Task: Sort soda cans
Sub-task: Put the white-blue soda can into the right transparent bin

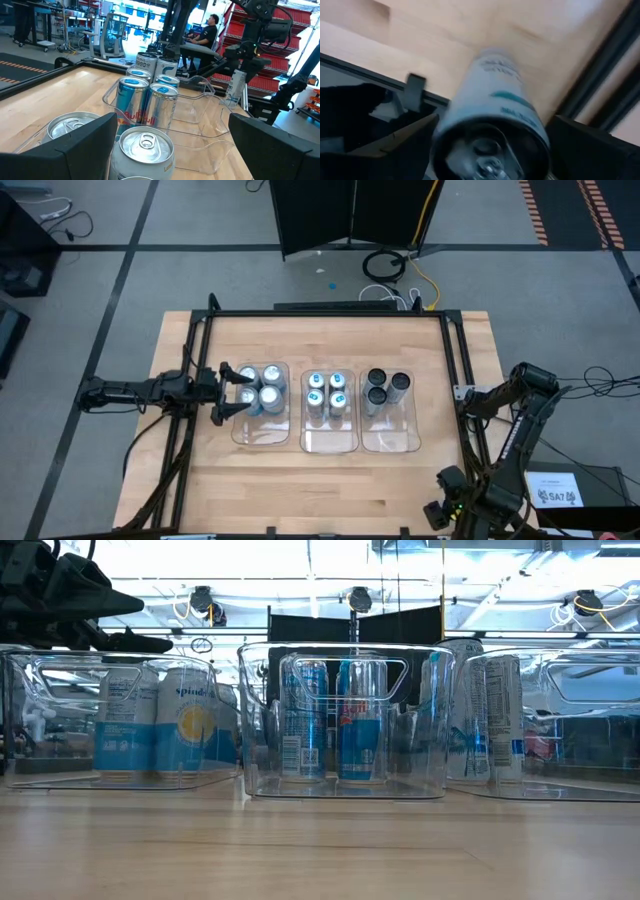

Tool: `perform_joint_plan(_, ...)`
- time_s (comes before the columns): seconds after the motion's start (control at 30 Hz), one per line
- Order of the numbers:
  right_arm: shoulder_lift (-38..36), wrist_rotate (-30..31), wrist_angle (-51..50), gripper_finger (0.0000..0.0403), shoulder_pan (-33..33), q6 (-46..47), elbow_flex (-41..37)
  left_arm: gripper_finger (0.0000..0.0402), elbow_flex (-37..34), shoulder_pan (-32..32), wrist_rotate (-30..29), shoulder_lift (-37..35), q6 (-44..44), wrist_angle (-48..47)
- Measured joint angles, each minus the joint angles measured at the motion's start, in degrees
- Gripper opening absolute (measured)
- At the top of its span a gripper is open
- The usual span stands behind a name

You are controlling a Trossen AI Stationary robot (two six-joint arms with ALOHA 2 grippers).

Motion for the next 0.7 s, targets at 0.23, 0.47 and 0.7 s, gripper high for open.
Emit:
perform_joint_plan(0.23, 0.18, -0.08, 0.07, 0.0375, 0.83, 0.48, 0.00, 0.0389, 0.00, 0.00, 0.01, 0.00, -0.01, -0.01)
perform_joint_plan(0.47, 1.76, -0.10, 2.09, 0.0375, 0.96, 0.39, 0.00, 0.0389, 0.00, 0.01, 0.01, 0.00, -0.01, -0.01)
perform_joint_plan(0.7, 2.36, -0.31, 3.14, 0.0374, 1.04, 0.57, 0.00, 0.0389, 0.00, 0.00, 0.02, 0.00, 0.00, 0.00)
